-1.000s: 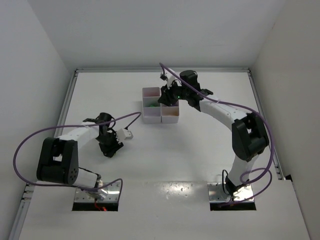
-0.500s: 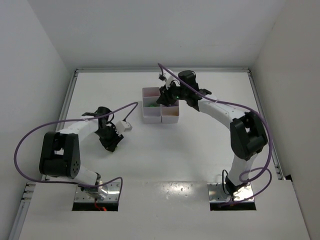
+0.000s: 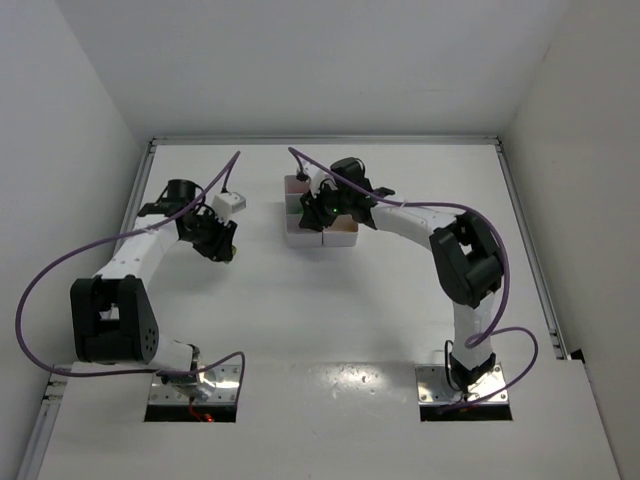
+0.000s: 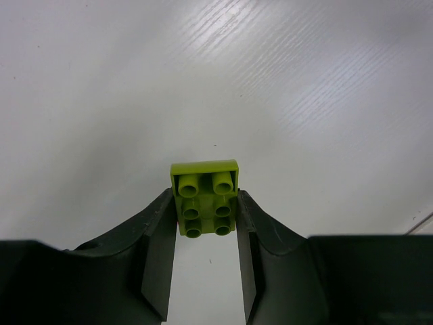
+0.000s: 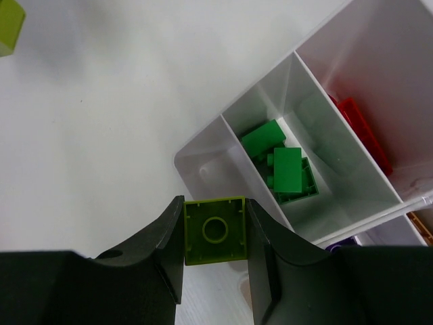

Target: Sort the legos into containers by color

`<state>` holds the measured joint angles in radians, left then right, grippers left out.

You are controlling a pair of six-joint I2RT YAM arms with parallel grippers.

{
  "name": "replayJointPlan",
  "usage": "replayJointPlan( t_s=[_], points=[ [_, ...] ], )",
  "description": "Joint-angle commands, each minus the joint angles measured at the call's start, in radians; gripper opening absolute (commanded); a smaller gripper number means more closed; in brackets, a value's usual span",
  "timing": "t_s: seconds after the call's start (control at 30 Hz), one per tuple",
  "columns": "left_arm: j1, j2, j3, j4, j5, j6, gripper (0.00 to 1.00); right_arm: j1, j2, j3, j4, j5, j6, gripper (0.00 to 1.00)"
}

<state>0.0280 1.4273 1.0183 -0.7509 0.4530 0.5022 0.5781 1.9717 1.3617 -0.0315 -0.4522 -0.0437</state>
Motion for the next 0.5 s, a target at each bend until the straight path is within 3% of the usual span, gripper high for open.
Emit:
replayJointPlan(
  t_s=[0.0,0.17,0.27,0.33,0.47],
  points=[
    [0.016,-0.031,0.032,-0.011,0.053,-0.036,0.0,0.003,0.021,0.057,0.036,0.006,0.015,0.02],
    [0.016,-0.042,0.042,-0.021,0.053,-0.045,0.0,0.003,0.053,0.091,0.036,0.015,0.015,0.04],
    [0.016,-0.051,0.042,-0.03,0.053,-0.045,0.0,0.003,0.062,0.103,0.036,0.024,0.015,0.18],
    [0.016,-0.061,0.042,-0.03,0.053,-0.045,0.0,0.003,0.072,0.112,0.036,0.024,0.015,0.33],
    [0.016,-0.061,0.042,-0.03,0.053,-0.054,0.0,0.012,0.061,0.112,0.036,0.033,0.005,0.44]
  ],
)
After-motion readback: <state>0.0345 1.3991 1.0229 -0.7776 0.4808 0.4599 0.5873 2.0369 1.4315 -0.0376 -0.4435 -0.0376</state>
